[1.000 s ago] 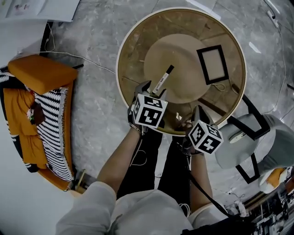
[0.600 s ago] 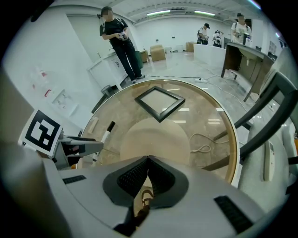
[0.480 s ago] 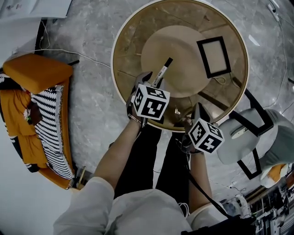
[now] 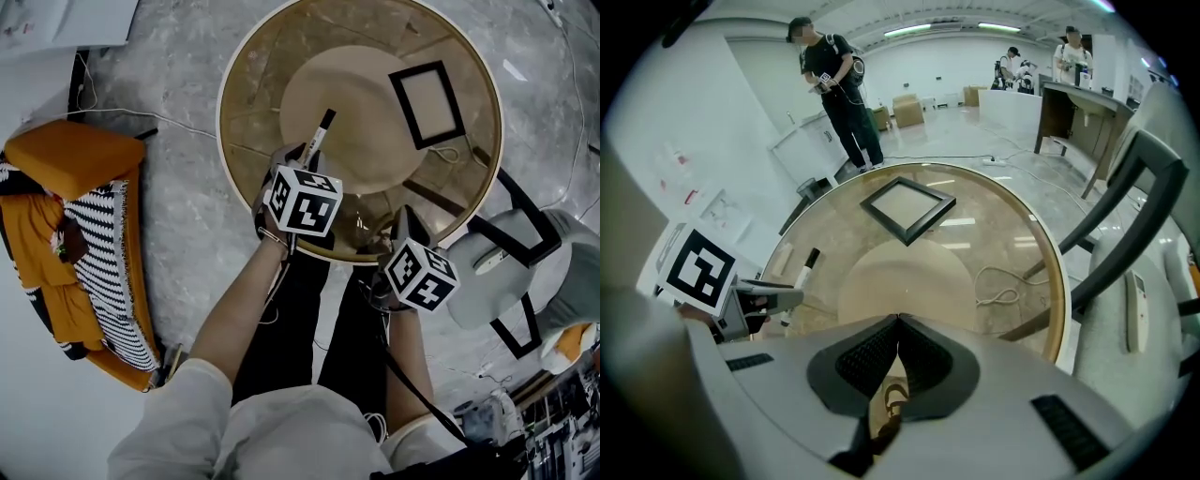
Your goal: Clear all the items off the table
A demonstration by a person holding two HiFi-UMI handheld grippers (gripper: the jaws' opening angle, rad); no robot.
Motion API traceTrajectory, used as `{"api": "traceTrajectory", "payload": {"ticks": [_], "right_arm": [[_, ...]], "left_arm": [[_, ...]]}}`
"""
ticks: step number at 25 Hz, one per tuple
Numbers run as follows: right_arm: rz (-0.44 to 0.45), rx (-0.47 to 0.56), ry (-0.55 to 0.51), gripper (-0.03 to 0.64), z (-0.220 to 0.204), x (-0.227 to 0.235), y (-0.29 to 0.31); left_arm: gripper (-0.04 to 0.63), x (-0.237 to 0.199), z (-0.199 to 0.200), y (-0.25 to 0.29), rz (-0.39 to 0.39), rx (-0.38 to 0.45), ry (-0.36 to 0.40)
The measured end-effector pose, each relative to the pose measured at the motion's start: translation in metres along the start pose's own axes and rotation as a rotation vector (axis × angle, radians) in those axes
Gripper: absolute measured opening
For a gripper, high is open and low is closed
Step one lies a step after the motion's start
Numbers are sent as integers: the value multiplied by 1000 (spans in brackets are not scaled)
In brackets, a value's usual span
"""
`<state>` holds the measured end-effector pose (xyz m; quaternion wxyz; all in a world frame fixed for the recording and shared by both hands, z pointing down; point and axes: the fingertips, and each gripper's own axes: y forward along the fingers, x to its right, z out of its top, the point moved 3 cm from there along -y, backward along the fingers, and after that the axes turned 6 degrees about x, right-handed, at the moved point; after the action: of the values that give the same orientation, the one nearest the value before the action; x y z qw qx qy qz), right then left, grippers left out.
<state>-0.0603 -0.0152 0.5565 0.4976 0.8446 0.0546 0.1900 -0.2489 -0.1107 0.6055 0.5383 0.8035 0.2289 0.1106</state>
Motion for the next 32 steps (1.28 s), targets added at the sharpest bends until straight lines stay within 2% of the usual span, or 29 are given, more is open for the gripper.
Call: {"api": "traceTrajectory", "payload": {"ticks": [4,6,15,23,32], "right_arm": [[-3,8,15,25,-2,6,-4],[-5,14,22,25,-3,9,-8],[-32,63,72,25,-5,43,-34],[-61,121,157,25,-12,85,-70],[-156,191,296,25,-35,156,-115]], "left_arm": [[106,1,0,0,8,-13,-14],[72,1,0,0,12,-17,-24],[69,25,-5,-12,3,-11,-15],[69,90,-10,-33,-41,-28,23],[69,190,-7,-45,-150,-26,184]]}}
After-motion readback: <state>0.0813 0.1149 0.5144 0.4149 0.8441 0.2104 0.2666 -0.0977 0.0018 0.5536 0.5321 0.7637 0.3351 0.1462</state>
